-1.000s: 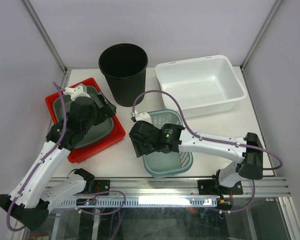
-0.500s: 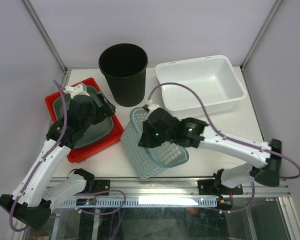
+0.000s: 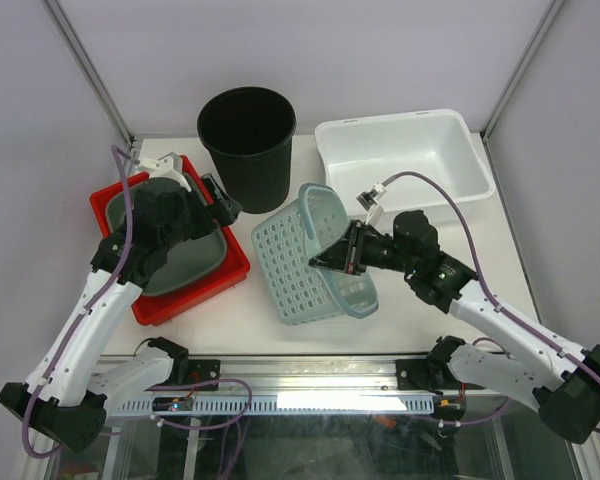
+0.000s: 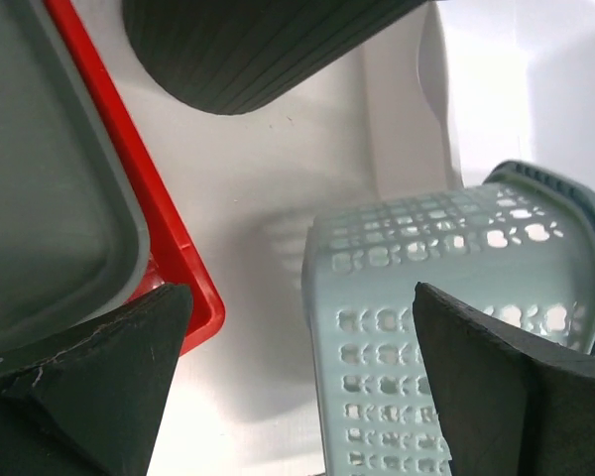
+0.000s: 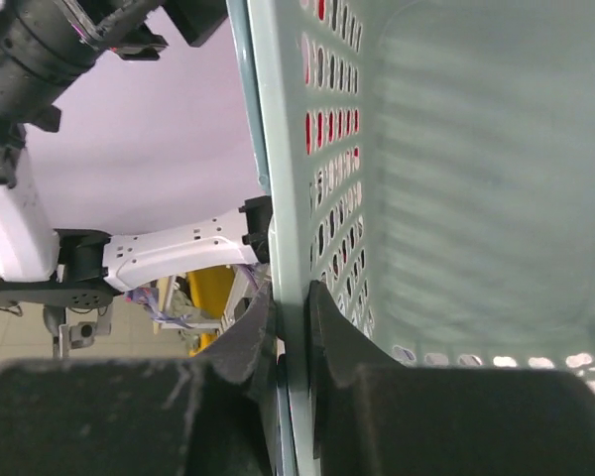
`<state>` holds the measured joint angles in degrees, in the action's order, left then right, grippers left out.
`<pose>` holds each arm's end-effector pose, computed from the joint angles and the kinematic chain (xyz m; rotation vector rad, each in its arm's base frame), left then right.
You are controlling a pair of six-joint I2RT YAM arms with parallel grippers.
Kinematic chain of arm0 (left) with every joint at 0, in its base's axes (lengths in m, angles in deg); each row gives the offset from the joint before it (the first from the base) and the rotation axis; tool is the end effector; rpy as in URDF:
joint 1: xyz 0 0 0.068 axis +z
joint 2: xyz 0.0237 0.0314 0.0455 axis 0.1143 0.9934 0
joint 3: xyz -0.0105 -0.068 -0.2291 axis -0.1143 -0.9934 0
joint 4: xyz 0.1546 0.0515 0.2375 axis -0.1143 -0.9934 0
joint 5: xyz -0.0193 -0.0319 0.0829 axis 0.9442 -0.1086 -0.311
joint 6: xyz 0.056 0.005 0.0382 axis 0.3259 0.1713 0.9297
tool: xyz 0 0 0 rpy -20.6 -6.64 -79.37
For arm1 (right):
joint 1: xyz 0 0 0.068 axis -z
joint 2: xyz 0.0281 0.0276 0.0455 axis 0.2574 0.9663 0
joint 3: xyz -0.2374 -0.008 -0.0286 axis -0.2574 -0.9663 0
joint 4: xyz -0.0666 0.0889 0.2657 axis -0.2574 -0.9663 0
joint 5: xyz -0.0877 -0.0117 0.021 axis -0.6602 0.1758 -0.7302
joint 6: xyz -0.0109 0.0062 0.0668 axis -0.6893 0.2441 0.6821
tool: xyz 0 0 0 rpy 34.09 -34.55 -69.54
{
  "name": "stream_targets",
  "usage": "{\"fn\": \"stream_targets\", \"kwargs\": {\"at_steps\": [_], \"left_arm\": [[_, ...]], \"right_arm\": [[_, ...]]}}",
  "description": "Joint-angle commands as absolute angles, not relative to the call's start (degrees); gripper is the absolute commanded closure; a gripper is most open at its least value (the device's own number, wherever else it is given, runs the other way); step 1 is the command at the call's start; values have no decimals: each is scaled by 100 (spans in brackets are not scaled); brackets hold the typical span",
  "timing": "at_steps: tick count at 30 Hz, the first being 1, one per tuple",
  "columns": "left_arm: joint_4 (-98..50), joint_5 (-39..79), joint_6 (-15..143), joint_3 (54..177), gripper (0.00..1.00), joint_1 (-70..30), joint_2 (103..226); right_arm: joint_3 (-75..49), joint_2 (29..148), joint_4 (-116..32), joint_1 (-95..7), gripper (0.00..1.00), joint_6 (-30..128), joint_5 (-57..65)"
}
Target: Turn the large container upside down
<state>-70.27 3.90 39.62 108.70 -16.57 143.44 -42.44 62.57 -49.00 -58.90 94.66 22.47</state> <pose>0.2326 -0.0909 0.3402 -0.3321 2.1516 -0.4509 0.1900 0.2163 0.2813 -0.2039 2.1532 1.4996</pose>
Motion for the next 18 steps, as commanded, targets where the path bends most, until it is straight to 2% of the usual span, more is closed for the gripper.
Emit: {"fn": "stream_targets", "kwargs": {"at_steps": [1, 5, 16, 17, 18], "left_arm": [[-6548, 1194, 4262, 10923, 1, -1607, 14460], [-6402, 1581, 4366, 10846, 1, -1602, 14521], [-5844, 2495, 4187, 10255, 1, -1603, 14632], [-5800, 2577, 4159, 10197, 1, -1605, 14652], [-5773, 2635, 4131, 10150, 1, -1604, 14655]], "right_arm": [[-5235, 6082, -4014, -5244, 100, 10346, 3020], [-5901, 5841, -3316, -4836, 100, 10346, 3020], [-6392, 5484, -4777, -4214, 100, 10346, 3020], [-6326, 5483, -5036, -4193, 82, 10498, 3137], [-6231, 5480, -5309, -4179, 55, 10131, 2878]]}}
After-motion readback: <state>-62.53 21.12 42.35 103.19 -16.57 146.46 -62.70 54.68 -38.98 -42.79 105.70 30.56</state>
